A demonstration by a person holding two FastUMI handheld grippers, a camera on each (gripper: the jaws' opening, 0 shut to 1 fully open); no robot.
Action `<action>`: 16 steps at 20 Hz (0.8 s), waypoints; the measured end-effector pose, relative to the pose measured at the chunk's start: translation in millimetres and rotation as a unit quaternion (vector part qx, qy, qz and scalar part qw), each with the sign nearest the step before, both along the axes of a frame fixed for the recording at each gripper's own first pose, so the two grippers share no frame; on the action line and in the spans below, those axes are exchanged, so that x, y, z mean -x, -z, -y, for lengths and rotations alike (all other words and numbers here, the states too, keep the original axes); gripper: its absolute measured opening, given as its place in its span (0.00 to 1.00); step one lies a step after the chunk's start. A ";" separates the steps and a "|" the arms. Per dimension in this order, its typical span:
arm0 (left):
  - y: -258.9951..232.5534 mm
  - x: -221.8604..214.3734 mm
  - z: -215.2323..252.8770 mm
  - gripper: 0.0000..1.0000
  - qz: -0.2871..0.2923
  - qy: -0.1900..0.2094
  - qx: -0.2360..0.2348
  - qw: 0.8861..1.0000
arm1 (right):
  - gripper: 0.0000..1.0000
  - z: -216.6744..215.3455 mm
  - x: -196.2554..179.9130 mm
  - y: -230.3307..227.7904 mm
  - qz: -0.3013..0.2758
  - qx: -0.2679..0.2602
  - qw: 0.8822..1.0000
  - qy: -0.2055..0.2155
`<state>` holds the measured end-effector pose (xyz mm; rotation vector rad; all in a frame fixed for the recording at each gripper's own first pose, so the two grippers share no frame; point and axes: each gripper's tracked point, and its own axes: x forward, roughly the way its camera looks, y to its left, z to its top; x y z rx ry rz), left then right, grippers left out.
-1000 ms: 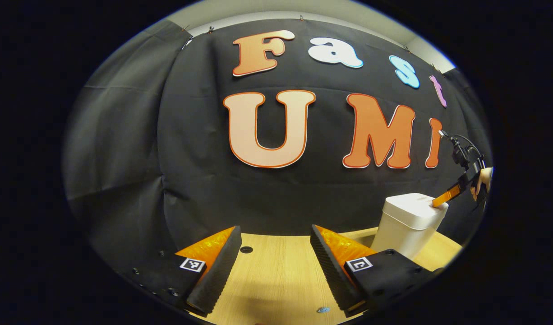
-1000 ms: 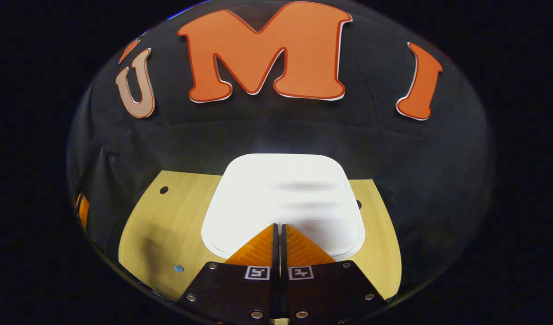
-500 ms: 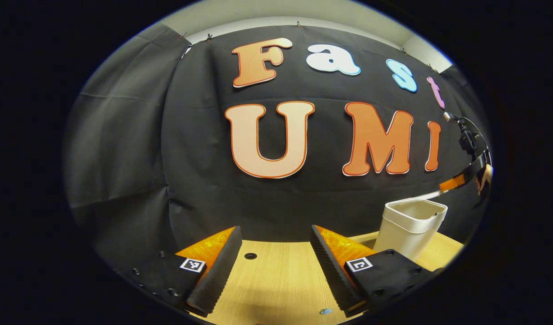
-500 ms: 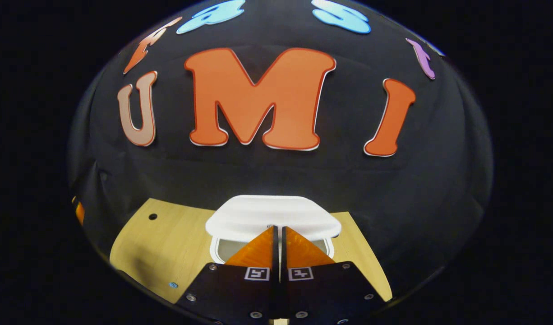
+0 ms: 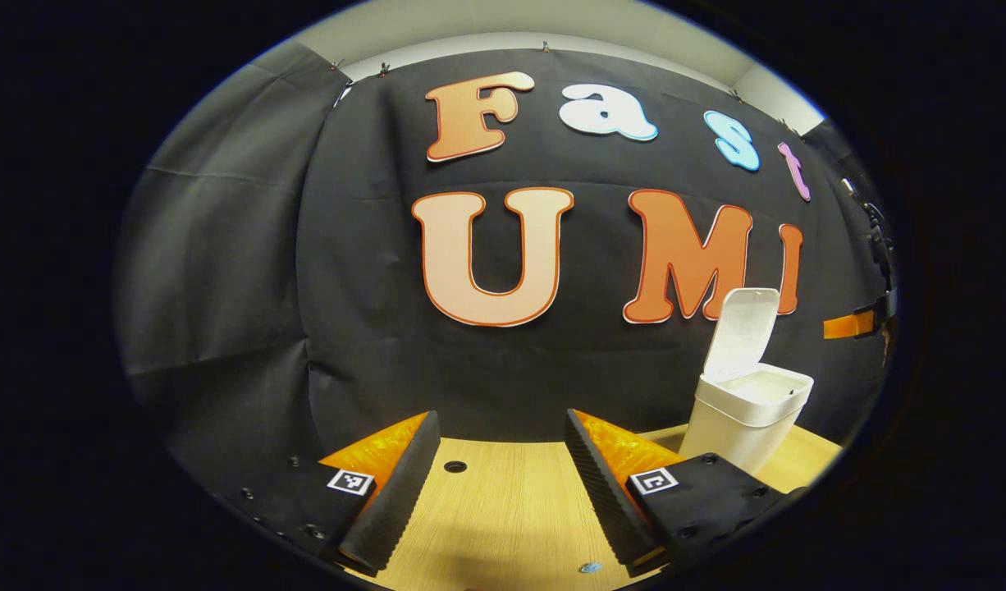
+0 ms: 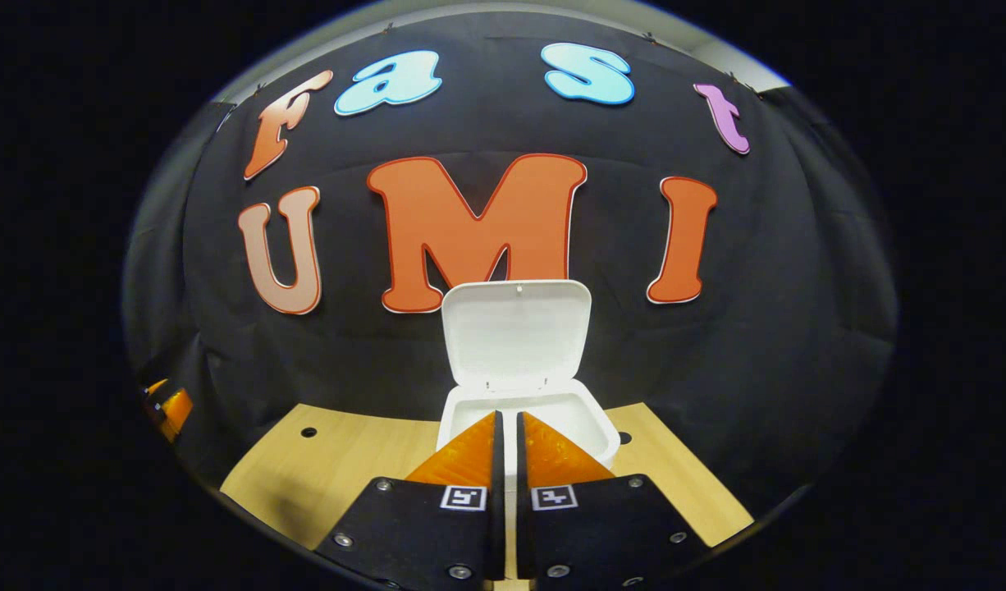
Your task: Press the lid of the desktop garbage bin to open it, pick up the crumpled paper on the desktop and throw it into the bin, then pick up the pop can on the desktop and drop it into the bin, and finally close the garbage bin lid.
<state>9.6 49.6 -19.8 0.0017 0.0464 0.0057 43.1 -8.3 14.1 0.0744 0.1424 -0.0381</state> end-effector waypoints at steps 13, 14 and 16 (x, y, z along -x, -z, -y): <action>53.9 5.5 20.8 0.98 -0.027 0.035 -0.005 0.999 | 0.99 -60.3 29.8 62.2 -0.021 0.076 0.995 -0.057; 61.2 5.2 23.8 0.98 -0.034 0.041 -0.004 0.999 | 0.99 -61.8 30.5 66.6 -0.026 0.077 0.995 -0.060; 75.3 5.6 31.8 0.98 -0.044 0.056 0.000 0.997 | 0.99 -63.7 30.8 74.1 -0.034 0.077 0.994 -0.062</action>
